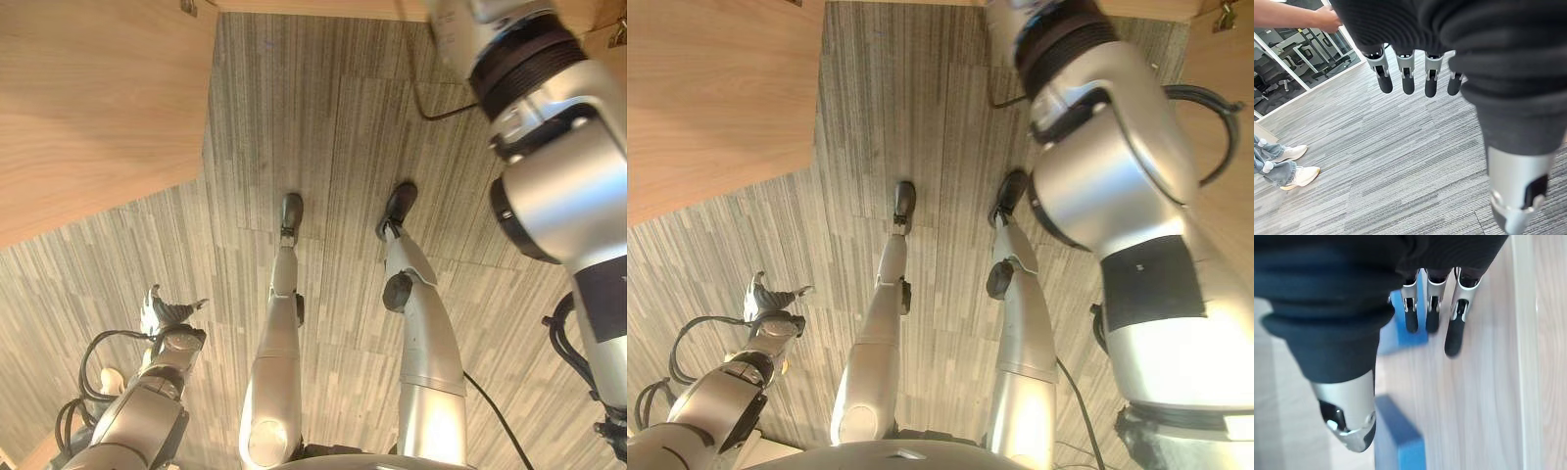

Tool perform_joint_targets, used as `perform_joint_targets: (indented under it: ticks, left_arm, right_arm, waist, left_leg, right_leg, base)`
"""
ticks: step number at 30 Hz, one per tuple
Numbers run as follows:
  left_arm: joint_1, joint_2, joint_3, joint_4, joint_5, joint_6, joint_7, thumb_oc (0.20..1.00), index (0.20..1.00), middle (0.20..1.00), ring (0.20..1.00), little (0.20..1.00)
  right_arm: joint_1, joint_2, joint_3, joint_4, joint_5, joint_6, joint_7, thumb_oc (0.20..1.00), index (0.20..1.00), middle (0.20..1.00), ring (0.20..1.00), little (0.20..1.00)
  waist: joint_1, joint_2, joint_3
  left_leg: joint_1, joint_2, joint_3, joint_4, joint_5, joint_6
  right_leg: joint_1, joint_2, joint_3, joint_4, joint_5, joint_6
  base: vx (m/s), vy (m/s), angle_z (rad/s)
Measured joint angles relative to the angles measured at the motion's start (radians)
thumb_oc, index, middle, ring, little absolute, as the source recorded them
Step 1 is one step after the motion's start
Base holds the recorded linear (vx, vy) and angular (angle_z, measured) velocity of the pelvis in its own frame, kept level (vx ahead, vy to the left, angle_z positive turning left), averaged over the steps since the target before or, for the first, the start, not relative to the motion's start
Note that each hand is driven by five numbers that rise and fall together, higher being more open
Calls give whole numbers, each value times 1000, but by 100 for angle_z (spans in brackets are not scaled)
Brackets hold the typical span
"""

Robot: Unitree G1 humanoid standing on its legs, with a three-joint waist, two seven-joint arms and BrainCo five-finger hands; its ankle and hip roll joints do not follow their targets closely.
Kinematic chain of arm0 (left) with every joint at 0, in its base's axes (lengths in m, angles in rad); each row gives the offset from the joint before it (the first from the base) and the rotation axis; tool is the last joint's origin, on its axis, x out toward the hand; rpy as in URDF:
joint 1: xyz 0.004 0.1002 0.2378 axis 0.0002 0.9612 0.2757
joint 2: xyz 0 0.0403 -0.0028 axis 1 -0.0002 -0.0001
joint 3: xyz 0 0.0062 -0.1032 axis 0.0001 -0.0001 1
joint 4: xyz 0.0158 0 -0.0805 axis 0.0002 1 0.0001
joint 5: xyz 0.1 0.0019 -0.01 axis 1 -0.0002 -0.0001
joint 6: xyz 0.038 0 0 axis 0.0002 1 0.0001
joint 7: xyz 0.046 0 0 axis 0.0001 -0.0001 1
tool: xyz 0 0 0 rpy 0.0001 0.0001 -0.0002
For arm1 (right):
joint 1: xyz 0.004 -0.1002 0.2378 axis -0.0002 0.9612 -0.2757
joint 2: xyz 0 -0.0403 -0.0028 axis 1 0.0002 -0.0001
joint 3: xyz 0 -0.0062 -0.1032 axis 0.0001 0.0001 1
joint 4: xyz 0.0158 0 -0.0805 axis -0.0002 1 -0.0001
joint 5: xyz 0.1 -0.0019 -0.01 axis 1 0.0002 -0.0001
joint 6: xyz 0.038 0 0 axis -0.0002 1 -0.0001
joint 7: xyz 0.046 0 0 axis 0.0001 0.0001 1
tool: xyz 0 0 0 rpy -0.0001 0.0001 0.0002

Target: Put the empty folder in the office cabinet

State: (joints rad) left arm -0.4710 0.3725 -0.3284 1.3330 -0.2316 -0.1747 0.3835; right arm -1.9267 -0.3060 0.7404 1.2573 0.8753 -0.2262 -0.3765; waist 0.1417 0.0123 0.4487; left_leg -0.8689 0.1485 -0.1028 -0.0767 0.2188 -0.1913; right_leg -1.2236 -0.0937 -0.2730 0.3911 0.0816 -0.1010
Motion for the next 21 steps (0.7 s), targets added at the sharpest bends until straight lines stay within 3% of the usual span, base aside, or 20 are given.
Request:
perform_joint_targets:
  ticks: [4,9,10,11,12,13,14,15,16,17,19,21]
  left_arm:
    - [5,-1,19,-8,-1,-2,-5,1000,1000,1000,1000,1000]
    - [51,-8,81,-22,3,15,-46,1000,1000,1000,1000,1000]
    - [71,-8,102,-23,5,18,-54,1000,1000,1000,1000,1000]
    - [83,-13,138,-25,14,21,-69,1000,1000,1000,1000,1000]
    - [89,-14,200,-34,18,33,-79,1000,1000,1000,1000,1000]
    - [89,-14,200,-34,18,33,-79,1000,1000,1000,1000,1000]
    - [87,-4,223,-38,23,56,-102,1000,1000,1000,1000,1000]
    - [87,-4,223,-38,23,56,-102,1000,1000,1000,1000,1000]
    - [99,-4,240,-39,43,69,-117,1000,1000,1000,1000,1000]
    - [126,0,249,-42,60,75,-126,1000,1000,1000,1000,1000]
    - [204,-10,254,-45,93,78,-133,1000,1000,1000,1000,1000]
    - [290,-48,252,-43,103,84,-138,1000,1000,1000,1000,1000]
  right_arm:
    - [50,-28,-7,-53,2,31,35,1000,1000,1000,1000,1000]
    - [527,-51,-65,-480,10,31,163,1000,1000,1000,1000,1000]
    - [642,-60,-37,-522,8,57,196,906,906,906,906,906]
    - [750,-108,17,-563,2,100,232,200,200,200,200,200]
    - [924,-219,33,-689,-17,138,277,200,200,200,200,200]
    - [924,-219,33,-689,-17,138,277,200,200,200,200,200]
    - [1130,-395,40,-769,-76,172,342,200,200,200,200,200]
    - [1130,-395,40,-769,-76,172,342,200,200,200,200,200]
    - [1323,-542,-43,-816,-125,192,374,200,200,200,200,200]
    - [1451,-571,-138,-838,-152,191,383,200,200,200,200,200]
    - [1620,-523,-334,-830,-193,188,393,200,200,200,200,200]
    - [1683,-457,-351,-818,-221,187,396,200,200,200,200,200]
  waist:
    - [-21,0,0]
    - [-97,-3,-2]
    - [-118,-9,-18]
    - [-127,-5,-45]
    - [-140,0,-48]
    - [-140,0,-48]
    - [-156,1,-48]
    - [-156,1,-48]
    - [-181,2,-48]
    - [-202,5,-50]
    - [-249,5,-82]
    - [-271,13,-181]
  left_leg:
    - [38,-4,27,0,2,-10]
    - [183,-16,58,0,-22,-19]
    - [207,-24,75,0,-34,-16]
    - [214,-34,92,0,-41,-8]
    - [238,-35,116,0,-42,-1]
    - [238,-35,116,0,-42,-1]
    - [281,-50,123,0,-50,17]
    - [281,-50,123,0,-50,17]
    - [338,-69,135,0,-60,41]
    - [382,-77,140,-1,-69,57]
    - [463,-81,145,-3,-97,76]
    - [484,-81,158,-6,-119,80]
  right_leg:
    - [24,1,19,-1,6,7]
    - [182,-1,44,-54,14,20]
    - [206,-3,61,-71,17,43]
    - [214,-9,73,-86,27,57]
    - [257,-13,75,-119,42,79]
    - [257,-13,75,-119,42,79]
    - [319,-22,85,-161,58,103]
    - [319,-22,85,-161,58,103]
    - [393,-32,94,-205,73,124]
    - [451,-37,94,-235,81,136]
    - [553,-31,94,-284,88,145]
    - [587,-26,94,-333,100,151]
  base:
    - [3,108,-8]
    - [-86,169,-9]
    - [-30,200,-20]
    - [-25,198,-19]
    - [-5,147,-6]
    - [-21,139,-2]
    - [-22,63,0]
    - [-44,125,-4]
    - [-33,79,-8]
    - [-60,86,-12]
    - [-41,35,-21]
    - [-27,41,-24]
